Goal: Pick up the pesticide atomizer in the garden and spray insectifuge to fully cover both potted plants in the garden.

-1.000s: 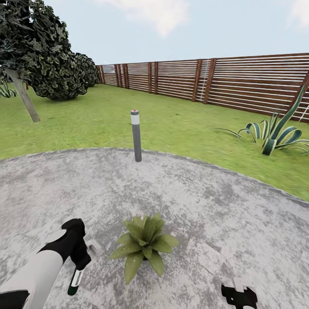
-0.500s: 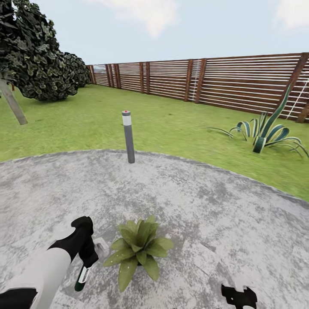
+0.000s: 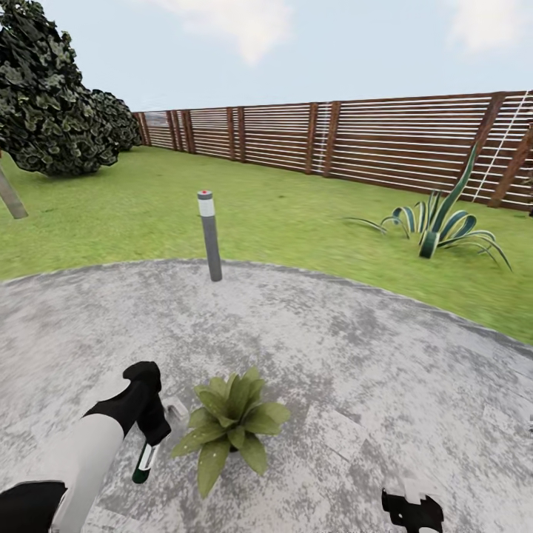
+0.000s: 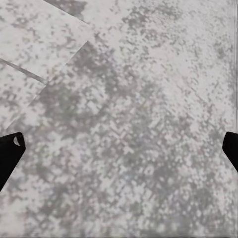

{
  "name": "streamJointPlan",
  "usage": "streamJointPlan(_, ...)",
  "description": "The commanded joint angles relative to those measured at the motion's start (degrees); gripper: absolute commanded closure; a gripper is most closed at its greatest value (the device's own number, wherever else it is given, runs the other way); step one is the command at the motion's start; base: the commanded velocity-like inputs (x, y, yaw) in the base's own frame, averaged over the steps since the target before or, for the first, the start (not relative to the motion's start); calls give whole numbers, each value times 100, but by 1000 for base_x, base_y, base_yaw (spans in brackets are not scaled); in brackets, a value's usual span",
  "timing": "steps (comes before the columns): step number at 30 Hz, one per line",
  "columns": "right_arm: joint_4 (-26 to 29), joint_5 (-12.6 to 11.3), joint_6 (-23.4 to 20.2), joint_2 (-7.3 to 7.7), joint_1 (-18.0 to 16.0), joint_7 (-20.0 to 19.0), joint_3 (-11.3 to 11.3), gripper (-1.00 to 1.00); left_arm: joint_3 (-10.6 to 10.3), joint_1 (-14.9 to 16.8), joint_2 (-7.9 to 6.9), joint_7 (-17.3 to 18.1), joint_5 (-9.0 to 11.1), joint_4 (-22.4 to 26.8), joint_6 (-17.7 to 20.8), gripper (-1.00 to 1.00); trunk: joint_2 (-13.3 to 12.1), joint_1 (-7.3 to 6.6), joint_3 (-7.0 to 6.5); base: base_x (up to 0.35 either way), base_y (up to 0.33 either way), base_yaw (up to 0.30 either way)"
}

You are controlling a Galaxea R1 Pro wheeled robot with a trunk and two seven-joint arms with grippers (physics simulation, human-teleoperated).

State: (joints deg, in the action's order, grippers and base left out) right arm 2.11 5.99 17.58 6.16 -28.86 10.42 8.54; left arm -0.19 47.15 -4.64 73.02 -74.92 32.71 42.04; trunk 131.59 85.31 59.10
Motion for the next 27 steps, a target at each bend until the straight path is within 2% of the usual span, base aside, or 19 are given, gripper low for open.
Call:
streamJointPlan(1,-8,60,18,-1,-5,14,47,-100,-5,44,-32,46,-30,8,57,100,2,-1,5,0,0,-267)
streamJointPlan(3,-9,60,18,-1,-5,13,44,-100,-6,76,-65,46,-32,8,53,100,2,-1,5,0,0,-276)
streamJointPlan(7,-7,60,18,-1,-5,13,43,-100,-13,62,-274,50,-33,-8,11,100,2,-1,5,0,0,-96)
streamJointPlan(16,-9,70,18,-1,-5,5,43,-100,21,31,-415,52,-23,-97,24,100,2,-1,5,0,0,-3)
streamJointPlan(20,-9,75,18,1,-5,4,43,-100,52,31,-398,49,30,-31,45,100,2,-1,5,0,-33,0)
streamJointPlan(27,0,69,17,-15,-5,9,43,-100,60,31,-392,39,39,-19,49,100,2,-1,5,-112,-214,44)
